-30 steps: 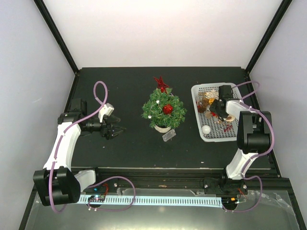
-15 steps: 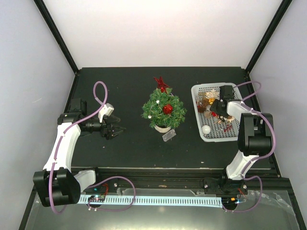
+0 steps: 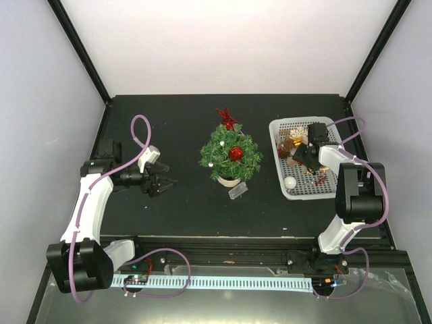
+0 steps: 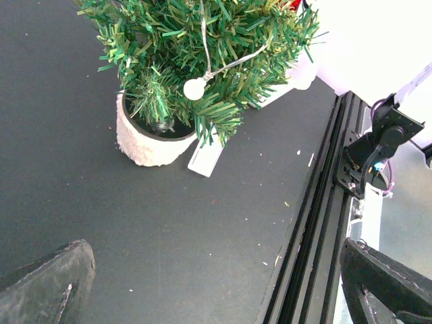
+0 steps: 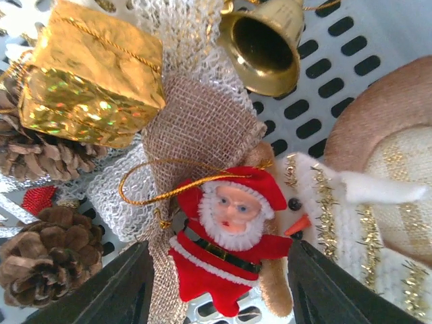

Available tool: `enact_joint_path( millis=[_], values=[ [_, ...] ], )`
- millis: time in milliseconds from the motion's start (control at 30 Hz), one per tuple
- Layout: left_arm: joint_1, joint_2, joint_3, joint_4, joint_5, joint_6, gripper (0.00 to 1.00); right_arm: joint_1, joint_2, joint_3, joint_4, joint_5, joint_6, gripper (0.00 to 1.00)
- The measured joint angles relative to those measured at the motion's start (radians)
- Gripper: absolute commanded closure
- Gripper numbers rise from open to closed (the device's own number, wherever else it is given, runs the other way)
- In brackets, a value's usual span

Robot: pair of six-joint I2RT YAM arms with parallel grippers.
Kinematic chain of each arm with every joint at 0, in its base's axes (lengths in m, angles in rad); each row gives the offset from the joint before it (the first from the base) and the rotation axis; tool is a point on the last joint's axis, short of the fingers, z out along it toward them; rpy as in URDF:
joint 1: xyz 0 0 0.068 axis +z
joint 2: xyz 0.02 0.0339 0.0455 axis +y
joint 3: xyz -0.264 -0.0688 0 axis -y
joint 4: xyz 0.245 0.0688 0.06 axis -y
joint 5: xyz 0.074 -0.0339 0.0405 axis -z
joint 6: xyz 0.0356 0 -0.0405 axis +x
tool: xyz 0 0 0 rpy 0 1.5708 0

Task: Decorate the small christmas tree

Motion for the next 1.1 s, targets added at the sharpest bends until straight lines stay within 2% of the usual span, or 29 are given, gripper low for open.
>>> enact_joint_path(
  millis=[133, 267, 633, 900, 1100],
  values=[
    [0.0, 0.0, 0.0, 0.0, 0.0, 0.0, 0.01, 0.004, 0.023, 0.002, -0.005, 0.0, -0.001, 0.48],
    [0.0, 0.0, 0.0, 0.0, 0.0, 0.0, 0.01, 0.003, 0.05, 0.016, -0.013, 0.003, -0.002, 0.61],
    [0.0, -0.001, 0.0, 0.0, 0.0, 0.0, 0.01, 0.004, -0.002, 0.001, -0.025, 0.028, 0.003, 0.67],
    [0.0, -0.002, 0.0, -0.001, 0.0, 0.001, 0.01, 0.004, -0.024, 0.001, -0.027, 0.044, 0.005, 0.99],
    [0.0, -0.013, 0.0, -0.001, 0.0, 0.001, 0.01, 0.004, -0.027, -0.004, -0.028, 0.049, 0.007, 0.99]
  ],
)
